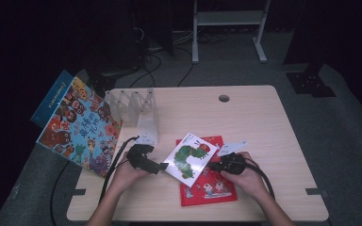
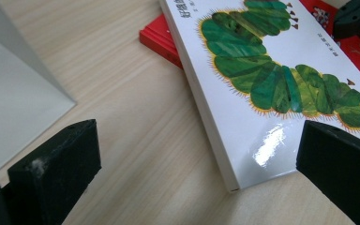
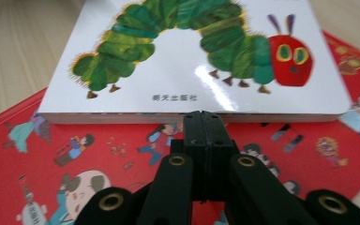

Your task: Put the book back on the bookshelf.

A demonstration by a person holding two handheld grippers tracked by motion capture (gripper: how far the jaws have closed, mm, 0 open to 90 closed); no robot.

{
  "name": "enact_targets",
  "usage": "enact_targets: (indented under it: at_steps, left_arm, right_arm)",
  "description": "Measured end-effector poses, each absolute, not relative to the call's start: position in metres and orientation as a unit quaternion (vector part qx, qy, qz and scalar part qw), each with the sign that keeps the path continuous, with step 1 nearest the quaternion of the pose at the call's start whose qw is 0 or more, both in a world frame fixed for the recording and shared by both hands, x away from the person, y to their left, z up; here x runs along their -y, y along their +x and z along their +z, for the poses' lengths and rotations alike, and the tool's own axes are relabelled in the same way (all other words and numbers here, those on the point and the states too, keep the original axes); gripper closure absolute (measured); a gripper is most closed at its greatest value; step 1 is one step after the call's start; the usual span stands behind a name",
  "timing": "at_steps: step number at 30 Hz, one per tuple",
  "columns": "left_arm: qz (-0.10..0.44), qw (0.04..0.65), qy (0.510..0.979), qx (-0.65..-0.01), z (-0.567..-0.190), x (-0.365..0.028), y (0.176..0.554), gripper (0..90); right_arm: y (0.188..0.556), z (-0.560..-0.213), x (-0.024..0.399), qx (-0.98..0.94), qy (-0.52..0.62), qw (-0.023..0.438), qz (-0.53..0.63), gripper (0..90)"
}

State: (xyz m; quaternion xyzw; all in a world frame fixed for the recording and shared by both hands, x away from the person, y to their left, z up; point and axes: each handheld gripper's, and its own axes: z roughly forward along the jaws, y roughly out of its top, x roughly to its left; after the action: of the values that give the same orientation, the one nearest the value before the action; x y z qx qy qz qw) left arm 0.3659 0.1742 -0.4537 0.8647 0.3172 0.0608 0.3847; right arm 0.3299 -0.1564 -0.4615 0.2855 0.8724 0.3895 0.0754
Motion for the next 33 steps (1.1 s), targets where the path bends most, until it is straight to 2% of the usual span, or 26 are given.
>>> enact_targets:
  at_steps: [9,17,26,33]
  left_arm:
    - [0.037,0.372,0.874,-0.310,-0.461,-0.159,0.365,0.0]
    - [0.020,0.370,0.877,-0.304,-0.463,-0.153,0.364,0.0]
    - [-0.031,0.371,0.878,-0.300,-0.468,-0.142,0.362,0.0]
    - [-0.033,0.354,0.890,-0.286,-0.466,-0.136,0.360,0.0]
  right_arm:
    - [0.323,-0.465,0.146,-0.879,0.272,0.046,0.388,89.5]
    - [0.319,-0.466,0.141,-0.881,0.265,0.050,0.390,89.5]
    - [0.318,-0.466,0.140,-0.883,0.260,0.059,0.386,89.3]
    - [0.317,-0.466,0.139,-0.881,0.263,0.060,0.388,89.3]
